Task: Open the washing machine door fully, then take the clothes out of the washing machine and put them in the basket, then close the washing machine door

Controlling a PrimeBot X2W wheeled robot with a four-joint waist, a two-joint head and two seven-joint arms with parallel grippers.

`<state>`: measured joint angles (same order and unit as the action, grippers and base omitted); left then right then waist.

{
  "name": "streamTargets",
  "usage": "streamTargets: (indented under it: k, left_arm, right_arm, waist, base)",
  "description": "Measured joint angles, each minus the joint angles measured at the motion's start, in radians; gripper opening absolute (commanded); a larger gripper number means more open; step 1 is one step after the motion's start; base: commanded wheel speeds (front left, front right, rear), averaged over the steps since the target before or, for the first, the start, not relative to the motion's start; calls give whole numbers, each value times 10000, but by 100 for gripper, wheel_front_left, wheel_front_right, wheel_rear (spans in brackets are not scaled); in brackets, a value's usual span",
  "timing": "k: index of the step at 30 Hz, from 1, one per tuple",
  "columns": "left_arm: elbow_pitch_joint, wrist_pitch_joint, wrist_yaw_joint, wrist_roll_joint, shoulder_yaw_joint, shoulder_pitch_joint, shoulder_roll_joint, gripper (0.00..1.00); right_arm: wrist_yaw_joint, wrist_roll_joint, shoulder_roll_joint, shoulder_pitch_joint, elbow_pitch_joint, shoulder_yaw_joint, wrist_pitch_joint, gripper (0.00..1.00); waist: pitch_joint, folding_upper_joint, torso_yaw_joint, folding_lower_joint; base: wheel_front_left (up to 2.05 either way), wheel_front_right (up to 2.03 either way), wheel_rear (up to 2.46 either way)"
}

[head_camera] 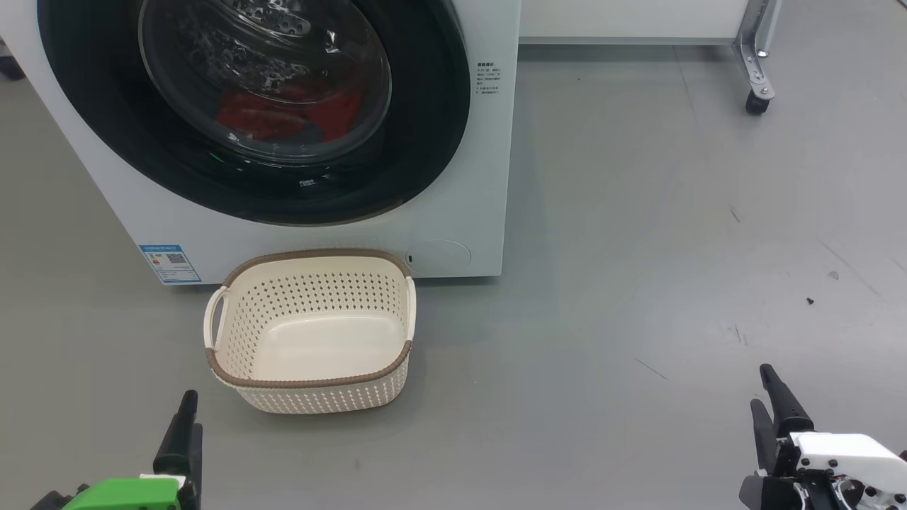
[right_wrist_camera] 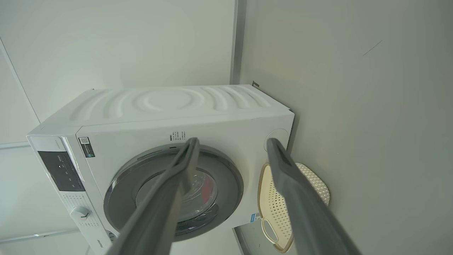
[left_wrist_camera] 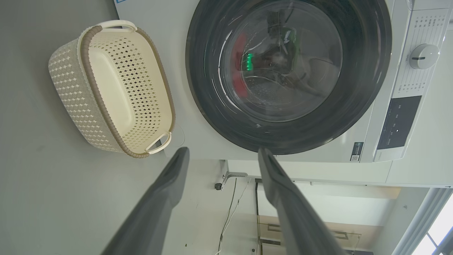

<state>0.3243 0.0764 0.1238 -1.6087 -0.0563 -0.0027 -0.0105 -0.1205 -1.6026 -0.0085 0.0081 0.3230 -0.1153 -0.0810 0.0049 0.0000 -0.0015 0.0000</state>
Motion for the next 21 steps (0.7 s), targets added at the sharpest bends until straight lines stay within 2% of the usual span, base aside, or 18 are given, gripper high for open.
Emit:
streamTargets:
  k: [21]
  left_arm:
    - [-602,-790,0,282,115,-6,-19,100]
  right_arm:
    - [-2,627,-38,-19,-623,489,805,100]
  waist:
    - [-10,0,-57,0]
  base:
    - [0,0,0]
